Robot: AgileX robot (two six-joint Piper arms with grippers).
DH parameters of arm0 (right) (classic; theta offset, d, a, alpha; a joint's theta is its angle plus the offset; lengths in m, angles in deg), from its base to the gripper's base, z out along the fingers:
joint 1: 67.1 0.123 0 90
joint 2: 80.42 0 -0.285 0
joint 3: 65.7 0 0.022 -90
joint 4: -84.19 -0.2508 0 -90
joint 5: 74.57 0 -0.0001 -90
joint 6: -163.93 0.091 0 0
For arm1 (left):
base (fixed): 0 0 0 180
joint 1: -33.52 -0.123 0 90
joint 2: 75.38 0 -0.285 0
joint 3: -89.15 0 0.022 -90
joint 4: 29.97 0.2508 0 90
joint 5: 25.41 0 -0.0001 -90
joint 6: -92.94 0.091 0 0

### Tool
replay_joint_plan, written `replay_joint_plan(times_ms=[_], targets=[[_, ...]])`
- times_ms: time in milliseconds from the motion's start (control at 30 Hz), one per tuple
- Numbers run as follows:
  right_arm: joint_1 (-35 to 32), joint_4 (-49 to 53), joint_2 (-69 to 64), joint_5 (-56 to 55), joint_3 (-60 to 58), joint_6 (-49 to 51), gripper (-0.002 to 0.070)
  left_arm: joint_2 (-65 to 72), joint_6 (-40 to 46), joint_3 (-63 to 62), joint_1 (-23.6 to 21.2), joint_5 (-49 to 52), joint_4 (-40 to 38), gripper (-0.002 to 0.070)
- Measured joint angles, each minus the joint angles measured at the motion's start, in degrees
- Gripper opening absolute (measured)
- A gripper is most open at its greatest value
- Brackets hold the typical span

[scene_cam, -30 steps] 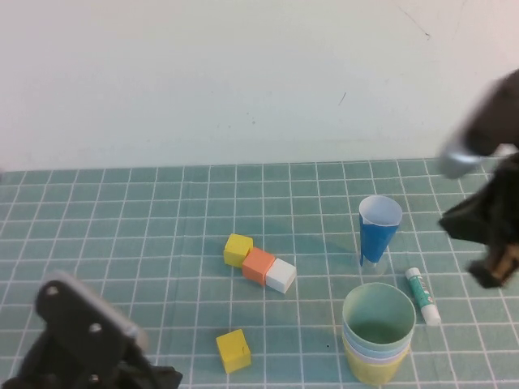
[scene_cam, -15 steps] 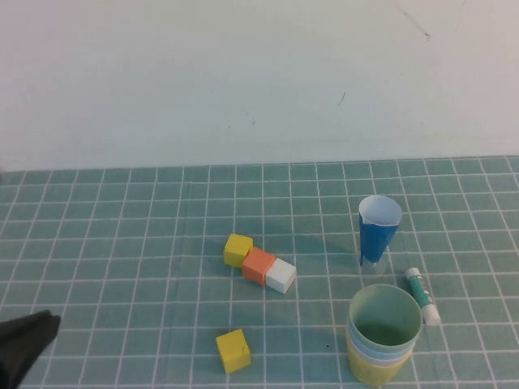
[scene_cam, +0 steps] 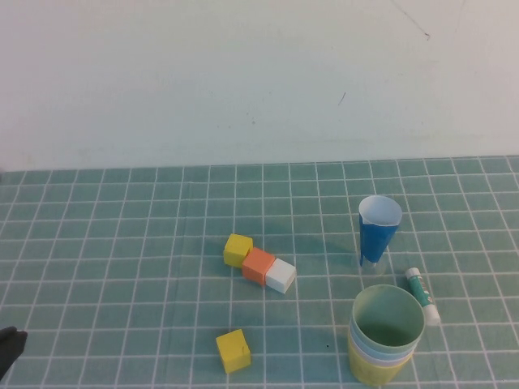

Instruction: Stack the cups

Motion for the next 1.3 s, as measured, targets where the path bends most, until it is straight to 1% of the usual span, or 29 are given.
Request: replay_joint_plan(times_ms=[567,700,867,933,1033,1100,1167,1200,1300], targets=[[0.0,0.0,0.0,0.0,0.0,-0.35,-0.0001,-0.13,0.0,0.0,0.0,0.03,0.0,-0.0002],[0.0,1.85,0.0,1.34,0.0,-0.35,-0.0001,-0.13,0.0,0.0,0.0,0.03,0.0,-0.0002],[0.0,1.06,-0.23,1.73,-0.26,-2.91,-0.0001,-0.13,0.0,0.0,0.0,0.03,0.0,-0.0002],[0.0,0.79,-0.37,0.61,-1.44,-3.63,-0.0001,-0.13,-0.04,0.0,0.0,0.03,0.0,-0.0002],[0.0,1.29,1.64,-5.76,-5.42,-3.89,-0.0001,-0.13,-0.04,0.0,0.0,0.03,0.0,-0.0002],[-0.99,1.97,4.45,-11.99,-8.9,-3.63,-0.0001,-0.13,-0.04,0.0,0.0,0.03,0.0,-0.0002],[-3.79,2.27,8.87,-15.73,-12.52,-2.32,-0.0001,-0.13,-0.04,0.0,0.0,0.03,0.0,-0.0002],[-5.45,2.4,10.85,-16.27,-13.76,-1.64,-0.0001,-0.13,-0.04,0.0,0.0,0.03,0.0,-0.0002],[-13.29,3.92,18.67,-16.0,-17.57,0.77,-0.0001,-0.13,-0.04,0.0,0.0,0.03,0.0,-0.0002]])
